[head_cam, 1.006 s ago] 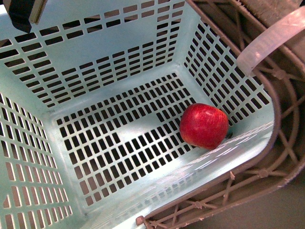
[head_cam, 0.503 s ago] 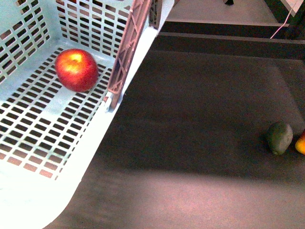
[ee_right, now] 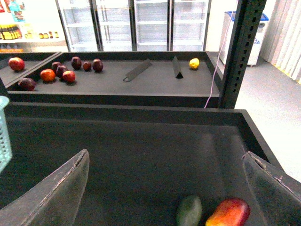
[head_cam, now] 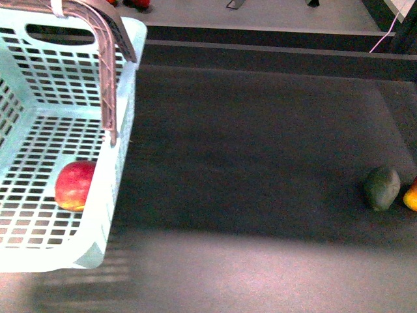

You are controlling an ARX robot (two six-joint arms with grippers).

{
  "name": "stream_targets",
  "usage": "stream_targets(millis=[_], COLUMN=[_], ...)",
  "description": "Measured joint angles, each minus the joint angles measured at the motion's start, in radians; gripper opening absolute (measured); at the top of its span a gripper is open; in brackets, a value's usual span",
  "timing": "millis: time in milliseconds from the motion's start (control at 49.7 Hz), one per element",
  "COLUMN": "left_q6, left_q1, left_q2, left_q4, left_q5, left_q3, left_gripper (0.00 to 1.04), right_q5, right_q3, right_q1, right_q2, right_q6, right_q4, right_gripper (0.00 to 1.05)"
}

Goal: Pick apple with right arm and hold basket with left

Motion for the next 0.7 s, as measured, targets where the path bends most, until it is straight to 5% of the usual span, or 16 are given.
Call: stream_targets(millis=[704], left_q6=[0.043], left_q1=[0.035], left_q2=[0.159], left_q4=[0.055], left_q5=[0.180], left_q3=[-0.059], left_gripper=[0.17], right_q5=[0.000], right_q3=[0.000], right_q1=[0.000], right_q2=[0.000], right_q6=[0.000], right_q4=[0.000], right_gripper=[0.96])
